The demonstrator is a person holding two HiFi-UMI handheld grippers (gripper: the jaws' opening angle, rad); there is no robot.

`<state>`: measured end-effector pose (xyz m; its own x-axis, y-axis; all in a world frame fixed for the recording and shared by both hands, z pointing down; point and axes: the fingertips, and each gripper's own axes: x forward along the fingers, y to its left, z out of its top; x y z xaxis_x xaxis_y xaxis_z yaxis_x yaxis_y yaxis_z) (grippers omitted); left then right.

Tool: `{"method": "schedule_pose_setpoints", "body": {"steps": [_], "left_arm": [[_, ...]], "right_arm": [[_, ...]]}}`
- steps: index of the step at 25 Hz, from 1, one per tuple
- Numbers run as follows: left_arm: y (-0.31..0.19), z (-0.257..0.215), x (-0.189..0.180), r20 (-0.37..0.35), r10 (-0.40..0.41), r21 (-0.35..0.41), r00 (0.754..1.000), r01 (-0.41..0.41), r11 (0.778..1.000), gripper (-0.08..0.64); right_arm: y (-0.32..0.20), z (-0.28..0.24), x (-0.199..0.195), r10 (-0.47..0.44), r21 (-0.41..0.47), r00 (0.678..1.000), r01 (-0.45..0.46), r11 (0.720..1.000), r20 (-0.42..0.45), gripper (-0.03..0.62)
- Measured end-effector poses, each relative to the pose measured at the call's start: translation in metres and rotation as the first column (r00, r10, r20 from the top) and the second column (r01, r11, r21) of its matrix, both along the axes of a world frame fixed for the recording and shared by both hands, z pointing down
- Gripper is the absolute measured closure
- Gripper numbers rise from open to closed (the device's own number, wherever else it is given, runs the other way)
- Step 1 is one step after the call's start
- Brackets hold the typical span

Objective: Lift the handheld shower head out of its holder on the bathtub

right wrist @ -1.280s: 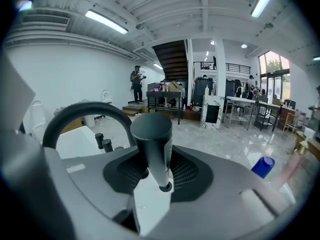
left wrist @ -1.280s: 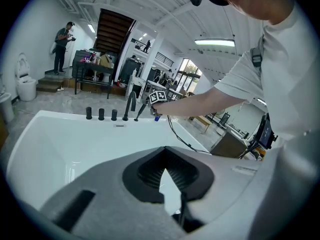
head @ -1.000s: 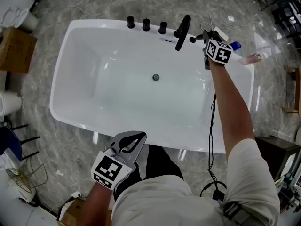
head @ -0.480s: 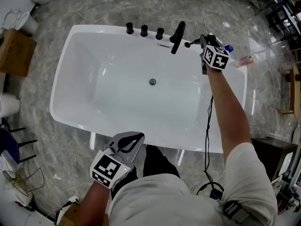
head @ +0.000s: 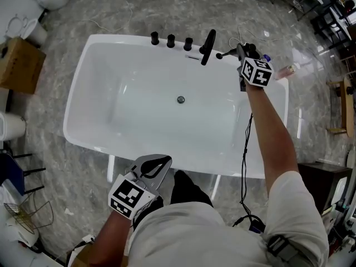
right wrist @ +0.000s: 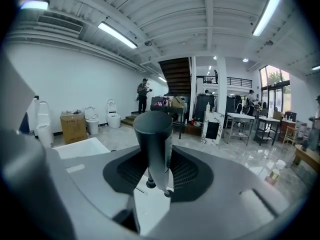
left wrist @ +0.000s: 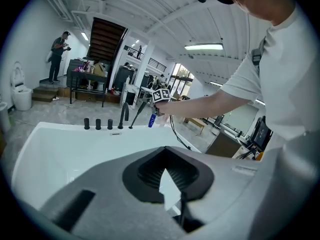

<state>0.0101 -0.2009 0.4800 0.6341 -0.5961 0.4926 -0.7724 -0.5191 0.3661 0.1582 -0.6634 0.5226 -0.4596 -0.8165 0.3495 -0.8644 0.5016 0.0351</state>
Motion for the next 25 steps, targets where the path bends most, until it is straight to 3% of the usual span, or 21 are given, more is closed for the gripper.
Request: {"method": "schedule_pose_setpoints", "body": {"steps": [25], "left_arm": [[0.052, -0.038, 0.004, 0.010, 0.018, 0.076, 1.000, -0.019, 0.997, 0.554]], "right_arm": [[0.090, -0.110, 0.019, -0.049, 0.114, 0.999, 0.048, 0.992, 0.008, 0.449]]}}
